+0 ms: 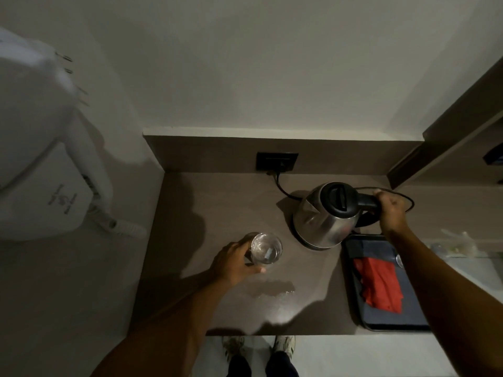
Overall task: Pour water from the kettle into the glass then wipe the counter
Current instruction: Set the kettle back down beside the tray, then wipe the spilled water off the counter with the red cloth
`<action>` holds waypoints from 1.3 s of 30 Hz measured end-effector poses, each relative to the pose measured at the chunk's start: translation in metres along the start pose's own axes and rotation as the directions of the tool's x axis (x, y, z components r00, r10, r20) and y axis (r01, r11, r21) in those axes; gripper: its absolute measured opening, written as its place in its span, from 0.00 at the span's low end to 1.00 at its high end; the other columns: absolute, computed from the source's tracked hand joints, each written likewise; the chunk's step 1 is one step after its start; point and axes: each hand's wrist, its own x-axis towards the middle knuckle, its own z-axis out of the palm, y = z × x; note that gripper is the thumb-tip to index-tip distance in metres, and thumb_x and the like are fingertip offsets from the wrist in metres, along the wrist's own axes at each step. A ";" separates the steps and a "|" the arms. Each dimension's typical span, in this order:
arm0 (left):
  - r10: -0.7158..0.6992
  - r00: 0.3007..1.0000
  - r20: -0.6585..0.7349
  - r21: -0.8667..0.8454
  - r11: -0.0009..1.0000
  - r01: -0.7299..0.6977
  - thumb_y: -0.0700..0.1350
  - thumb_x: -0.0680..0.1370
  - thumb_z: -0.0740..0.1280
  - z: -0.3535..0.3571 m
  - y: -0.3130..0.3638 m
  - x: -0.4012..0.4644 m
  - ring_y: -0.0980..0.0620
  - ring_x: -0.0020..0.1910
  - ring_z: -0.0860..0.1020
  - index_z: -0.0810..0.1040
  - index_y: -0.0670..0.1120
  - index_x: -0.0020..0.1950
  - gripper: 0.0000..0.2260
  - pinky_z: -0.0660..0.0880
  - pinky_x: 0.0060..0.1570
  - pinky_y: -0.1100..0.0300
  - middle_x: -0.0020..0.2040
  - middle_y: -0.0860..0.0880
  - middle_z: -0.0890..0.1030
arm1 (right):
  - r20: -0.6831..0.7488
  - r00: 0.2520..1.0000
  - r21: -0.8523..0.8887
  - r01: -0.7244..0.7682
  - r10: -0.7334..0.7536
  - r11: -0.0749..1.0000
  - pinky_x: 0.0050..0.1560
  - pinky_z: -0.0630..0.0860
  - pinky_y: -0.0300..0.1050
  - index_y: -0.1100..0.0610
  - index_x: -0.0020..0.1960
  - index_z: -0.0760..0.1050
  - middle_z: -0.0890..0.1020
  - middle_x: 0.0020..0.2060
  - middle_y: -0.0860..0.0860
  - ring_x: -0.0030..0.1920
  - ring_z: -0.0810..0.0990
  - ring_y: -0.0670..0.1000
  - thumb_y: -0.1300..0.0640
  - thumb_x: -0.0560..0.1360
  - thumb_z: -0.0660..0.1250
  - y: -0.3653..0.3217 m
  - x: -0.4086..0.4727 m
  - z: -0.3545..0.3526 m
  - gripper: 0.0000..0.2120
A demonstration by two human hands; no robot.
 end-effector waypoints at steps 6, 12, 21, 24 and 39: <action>0.006 1.000 0.006 -0.005 1.000 -0.006 0.67 0.60 0.77 0.001 0.000 0.000 0.51 0.57 0.80 0.64 0.64 0.71 0.42 0.79 0.53 0.53 0.59 0.55 0.83 | -0.048 0.998 -0.163 0.025 -0.033 0.986 0.37 0.71 0.34 0.51 0.40 0.74 0.76 0.36 0.51 0.33 0.73 0.40 0.28 0.76 0.53 -0.011 -0.015 0.001 0.28; 0.021 1.000 0.014 -0.027 0.999 -0.020 0.63 0.63 0.79 0.000 0.001 -0.001 0.50 0.59 0.80 0.67 0.60 0.73 0.42 0.78 0.57 0.50 0.61 0.53 0.82 | -0.292 0.954 -0.431 -0.066 -0.070 0.900 0.57 0.72 0.51 0.53 0.64 0.69 0.77 0.58 0.57 0.58 0.76 0.51 0.39 0.79 0.57 0.047 -0.100 0.004 0.22; 0.051 0.998 0.033 -0.048 0.998 -0.049 0.58 0.65 0.80 0.003 0.000 0.000 0.49 0.58 0.81 0.67 0.55 0.74 0.41 0.78 0.58 0.47 0.61 0.50 0.82 | -0.032 0.958 -0.835 -0.181 0.283 0.519 0.70 0.50 0.75 0.45 0.80 0.48 0.46 0.81 0.54 0.79 0.44 0.63 0.43 0.81 0.55 0.110 -0.152 -0.009 0.31; 0.081 0.996 0.039 -0.075 0.994 -0.078 0.58 0.65 0.80 0.002 -0.002 0.000 0.50 0.56 0.81 0.66 0.56 0.74 0.41 0.78 0.57 0.47 0.62 0.51 0.82 | -0.063 0.947 -0.843 -0.220 0.316 0.490 0.70 0.52 0.75 0.43 0.79 0.52 0.49 0.80 0.54 0.77 0.50 0.67 0.47 0.81 0.62 0.106 -0.146 -0.008 0.31; 0.171 0.969 -0.178 0.468 0.881 -0.069 0.64 0.82 0.44 0.000 -0.119 -0.095 0.42 0.75 0.69 0.69 0.47 0.75 0.32 0.63 0.70 0.48 0.77 0.43 0.66 | 0.319 0.948 -0.809 0.271 0.003 0.522 0.61 0.73 0.64 0.56 0.71 0.72 0.73 0.69 0.61 0.64 0.72 0.68 0.45 0.77 0.62 0.066 -0.219 0.078 0.26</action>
